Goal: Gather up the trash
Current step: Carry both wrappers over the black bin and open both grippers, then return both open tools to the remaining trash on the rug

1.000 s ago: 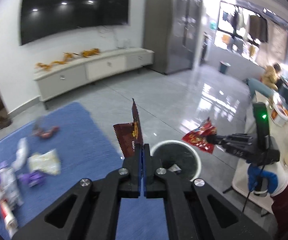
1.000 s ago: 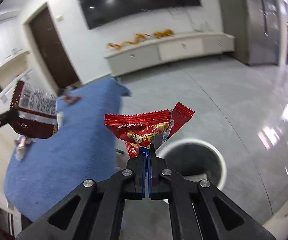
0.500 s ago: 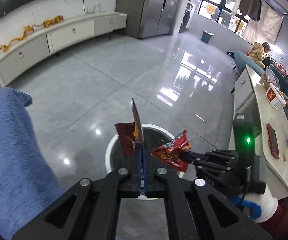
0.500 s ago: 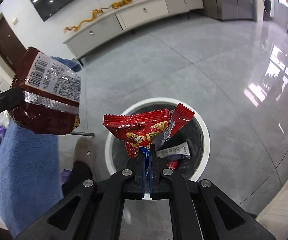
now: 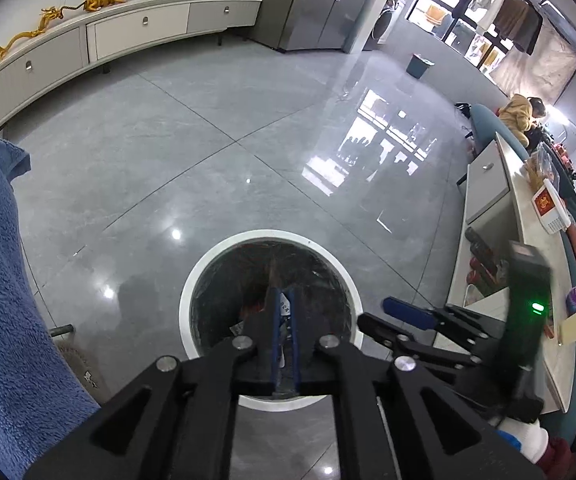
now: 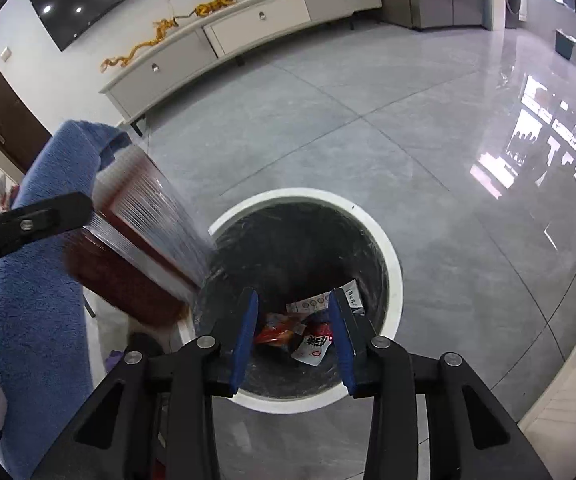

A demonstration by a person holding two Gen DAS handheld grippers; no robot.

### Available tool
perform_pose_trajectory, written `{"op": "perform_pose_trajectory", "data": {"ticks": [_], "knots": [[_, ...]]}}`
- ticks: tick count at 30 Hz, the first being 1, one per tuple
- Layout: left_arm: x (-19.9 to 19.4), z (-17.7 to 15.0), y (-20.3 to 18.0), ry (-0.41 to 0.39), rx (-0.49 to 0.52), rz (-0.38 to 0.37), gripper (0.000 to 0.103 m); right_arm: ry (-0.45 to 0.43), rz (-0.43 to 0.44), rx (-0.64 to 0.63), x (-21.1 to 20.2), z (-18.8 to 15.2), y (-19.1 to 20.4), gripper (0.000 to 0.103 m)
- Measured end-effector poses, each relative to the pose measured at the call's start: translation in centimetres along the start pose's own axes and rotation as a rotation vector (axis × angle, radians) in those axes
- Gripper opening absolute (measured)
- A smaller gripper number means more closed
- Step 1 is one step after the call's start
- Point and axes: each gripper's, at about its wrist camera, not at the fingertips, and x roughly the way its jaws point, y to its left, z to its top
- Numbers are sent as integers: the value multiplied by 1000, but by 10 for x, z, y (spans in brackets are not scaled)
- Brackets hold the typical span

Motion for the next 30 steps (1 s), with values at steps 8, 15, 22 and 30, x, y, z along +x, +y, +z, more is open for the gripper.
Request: {"op": "perform_pose_trajectory", "data": {"ticks": [8, 15, 22, 30], "knots": [[-32, -1, -3, -92, -18, 17, 45, -112, -7, -43, -68, -7, 17, 39], [-134, -27, -10, -349, -3, 132, 45, -223, 7, -118, -121, -5, 48, 42], [-217, -78, -12, -438, 55, 239, 45, -325, 80, -212, -172, -6, 96, 48], [-275, -153, 38, -509, -24, 362, 45, -316, 167, -279, -180, -26, 144, 48]]}}
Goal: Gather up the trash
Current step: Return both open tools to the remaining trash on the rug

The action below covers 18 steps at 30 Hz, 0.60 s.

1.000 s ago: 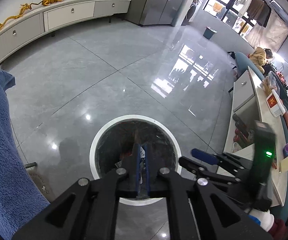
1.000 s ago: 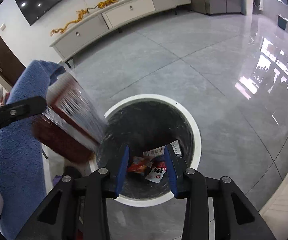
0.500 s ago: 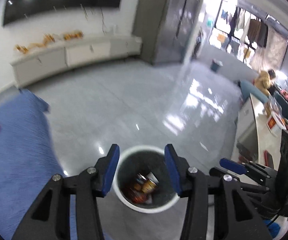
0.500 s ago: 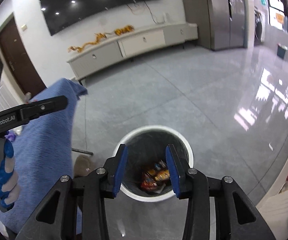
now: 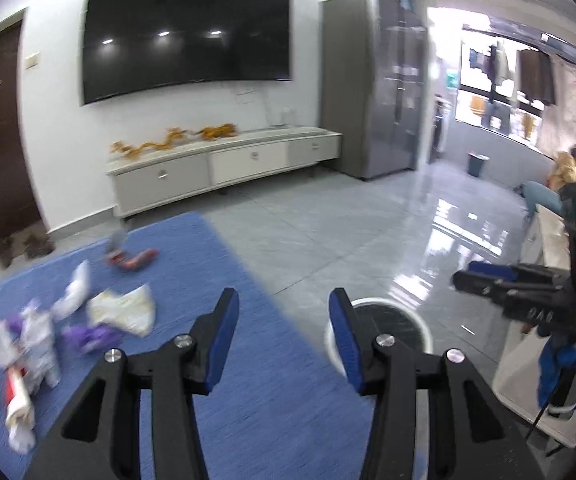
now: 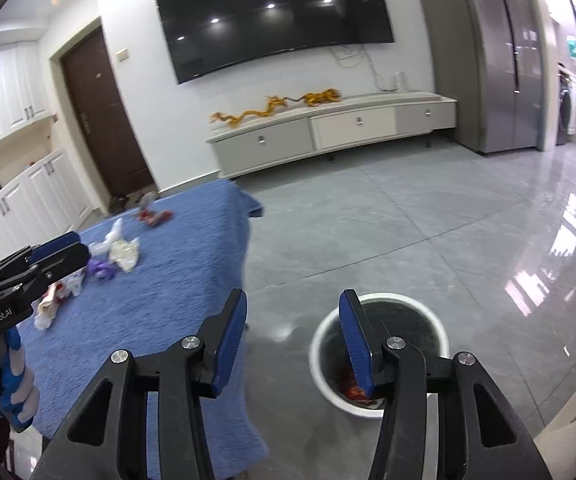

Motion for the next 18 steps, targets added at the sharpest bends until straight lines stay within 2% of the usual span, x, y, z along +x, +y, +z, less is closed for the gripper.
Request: {"op": "perform_pose_trajectory", "data": {"ticks": [4, 8, 12, 16, 18], "knots": [[-14, -19, 44, 14, -56, 71, 46, 15, 34, -53, 8, 4, 28, 48], [-39, -42, 90, -7, -78, 181, 63, 19, 83, -105, 19, 17, 56, 49], [-53, -70, 131, -1, -98, 301, 64, 33, 132, -141, 38, 26, 85, 52], [-60, -90, 172, 24, -122, 390, 64, 73, 195, -188, 66, 30, 120, 53], [-61, -94, 187, 37, -136, 403, 66, 98, 225, -214, 86, 34, 141, 55]]}}
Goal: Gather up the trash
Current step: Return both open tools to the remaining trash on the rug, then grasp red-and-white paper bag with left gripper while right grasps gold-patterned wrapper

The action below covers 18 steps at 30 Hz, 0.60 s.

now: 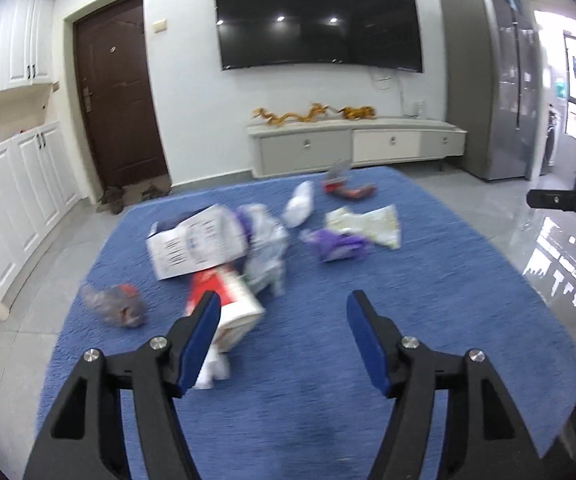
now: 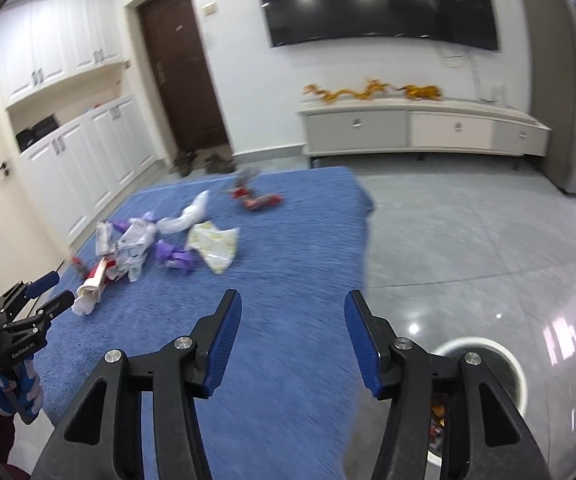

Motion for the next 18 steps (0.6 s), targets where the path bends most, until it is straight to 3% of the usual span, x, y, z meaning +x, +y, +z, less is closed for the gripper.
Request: {"op": "perform_pose_trajectory", "data": {"ticks": [11, 18], "knots": [[47, -14, 34, 61, 32, 34, 76, 129, 177, -25, 140, 36, 47, 66], [77, -12, 48, 154, -23, -24, 76, 180, 236, 7, 196, 47, 49, 66]]}}
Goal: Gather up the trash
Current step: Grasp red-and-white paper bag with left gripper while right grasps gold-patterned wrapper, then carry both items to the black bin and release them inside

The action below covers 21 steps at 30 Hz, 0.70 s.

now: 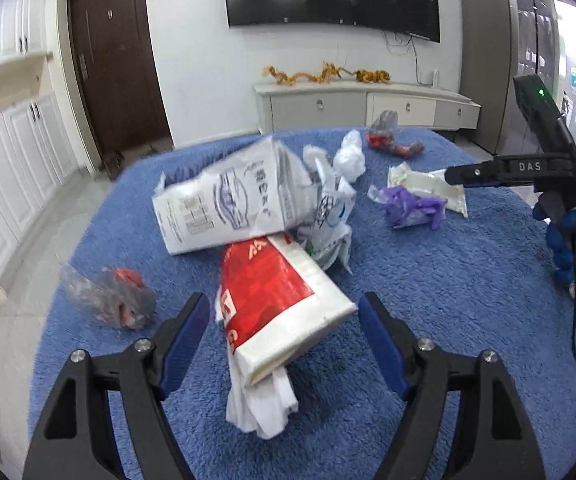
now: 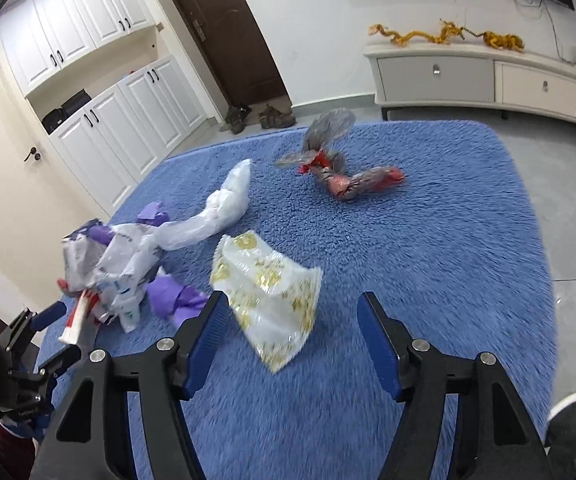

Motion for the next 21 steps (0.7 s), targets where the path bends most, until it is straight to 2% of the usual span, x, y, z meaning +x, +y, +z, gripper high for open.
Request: {"op": "perform_pose_trajectory", "data": {"ticks": [3, 5, 6, 8, 9, 12, 13, 21], "knots": [[9, 1, 9, 42, -49, -29, 75, 9, 36, 17, 10, 5, -2, 65], [12, 2, 12, 60, -67, -35, 74, 18, 44, 26, 17, 8, -5, 61], [13, 2, 12, 68, -70, -37, 71, 22, 47, 28, 20, 9, -5, 55], [13, 1, 10, 70, -67, -31, 70, 32, 55, 34, 24, 9, -6, 44], [12, 1, 9, 65, -63, -27, 68, 34, 55, 35, 25, 9, -5, 29], [7, -2, 8, 51, -58, -10, 65, 39, 60, 29, 26, 8, -3, 23], [4, -2, 10, 44, -60, -7, 65, 35, 56, 26, 24, 7, -3, 15], [-17, -12, 16, 18, -149, -41, 60, 0, -8, -12, -24, -17, 9, 11]]}}
